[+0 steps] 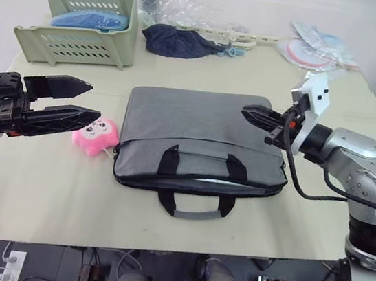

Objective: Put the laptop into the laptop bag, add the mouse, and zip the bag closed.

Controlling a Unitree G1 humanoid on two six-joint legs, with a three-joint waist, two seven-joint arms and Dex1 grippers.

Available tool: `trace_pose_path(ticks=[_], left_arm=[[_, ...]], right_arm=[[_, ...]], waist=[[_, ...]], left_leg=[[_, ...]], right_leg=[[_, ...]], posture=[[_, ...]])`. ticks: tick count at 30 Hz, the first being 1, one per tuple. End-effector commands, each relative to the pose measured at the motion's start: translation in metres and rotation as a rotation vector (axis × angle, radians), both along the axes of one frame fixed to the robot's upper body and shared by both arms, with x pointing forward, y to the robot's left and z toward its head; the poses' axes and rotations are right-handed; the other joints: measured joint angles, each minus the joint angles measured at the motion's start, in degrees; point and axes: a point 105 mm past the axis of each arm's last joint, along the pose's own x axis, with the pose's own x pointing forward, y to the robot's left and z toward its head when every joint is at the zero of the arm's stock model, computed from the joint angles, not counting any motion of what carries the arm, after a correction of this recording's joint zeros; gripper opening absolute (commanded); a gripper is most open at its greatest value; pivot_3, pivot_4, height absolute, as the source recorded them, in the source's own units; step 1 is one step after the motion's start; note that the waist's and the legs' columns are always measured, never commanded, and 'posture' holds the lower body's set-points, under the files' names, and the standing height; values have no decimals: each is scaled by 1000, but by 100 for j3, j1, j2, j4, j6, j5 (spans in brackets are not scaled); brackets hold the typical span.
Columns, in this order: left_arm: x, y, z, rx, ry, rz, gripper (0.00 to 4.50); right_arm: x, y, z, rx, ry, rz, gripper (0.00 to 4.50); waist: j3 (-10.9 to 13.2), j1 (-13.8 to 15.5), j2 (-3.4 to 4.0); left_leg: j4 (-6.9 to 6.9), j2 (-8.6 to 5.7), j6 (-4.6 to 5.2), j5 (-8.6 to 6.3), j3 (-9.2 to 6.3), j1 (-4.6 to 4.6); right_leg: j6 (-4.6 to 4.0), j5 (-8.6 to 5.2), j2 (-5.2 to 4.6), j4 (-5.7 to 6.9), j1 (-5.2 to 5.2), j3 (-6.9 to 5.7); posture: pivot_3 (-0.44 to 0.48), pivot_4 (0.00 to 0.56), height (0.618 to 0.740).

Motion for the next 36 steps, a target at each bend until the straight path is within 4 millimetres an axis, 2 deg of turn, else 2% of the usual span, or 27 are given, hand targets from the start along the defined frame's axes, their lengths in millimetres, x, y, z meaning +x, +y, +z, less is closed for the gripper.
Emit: trace_pose_path(ticks=[1,6,10,19,24,29,33,36], left_arm=[[-3,-2,5,4,-37,-4,4257],[-3,-3,5,-2,-34,-6,4257],[-3,-4,-1,4,-19,2,4257],[-6,-6,-6,4,-5,10,4257],[-6,-9,-7,5,-3,7,4257],[-5,-8,-5,1,-3,14,4257],[-5,-8,-6,3,-1,18,4257],[-5,-8,-5,5,2,19,4257]], right_arm=[[8,12,4,12,-53,15,54],[26,30,-13,-11,-78,35,54],[33,47,-31,-23,-79,80,54],[32,83,-46,-10,-80,183,54],[32,92,-53,-2,-64,207,54],[31,90,-83,1,28,199,54],[31,80,-118,-18,119,169,54],[24,81,-141,-33,185,185,54]], waist=[[0,-20,0],[0,-119,0],[0,-152,0],[0,-163,1],[0,-159,1],[-2,-172,0],[-10,-196,-10],[-26,-211,-28]], left_leg=[[0,0,0,0,1,0],[2,0,-5,3,-2,6],[3,0,-5,3,-3,9],[8,0,-7,4,-8,13],[10,-1,-7,4,-13,14],[10,0,-7,4,-14,17],[9,0,-8,4,-14,24],[8,0,-8,4,-14,22]], right_leg=[[-1,0,0,2,0,0],[-7,-4,0,14,-1,-1],[-9,-5,-1,17,-3,-3],[-10,-6,-2,21,-9,-4],[-11,-6,-3,24,-9,-4],[-12,-7,-2,26,-9,-5],[-14,-8,-2,35,-5,-4],[-15,-9,-3,37,6,0]], posture=[[0,150,740],[0,150,740],[0,150,740],[0,150,740],[0,150,740],[0,150,740],[0,150,740],[0,150,740]])
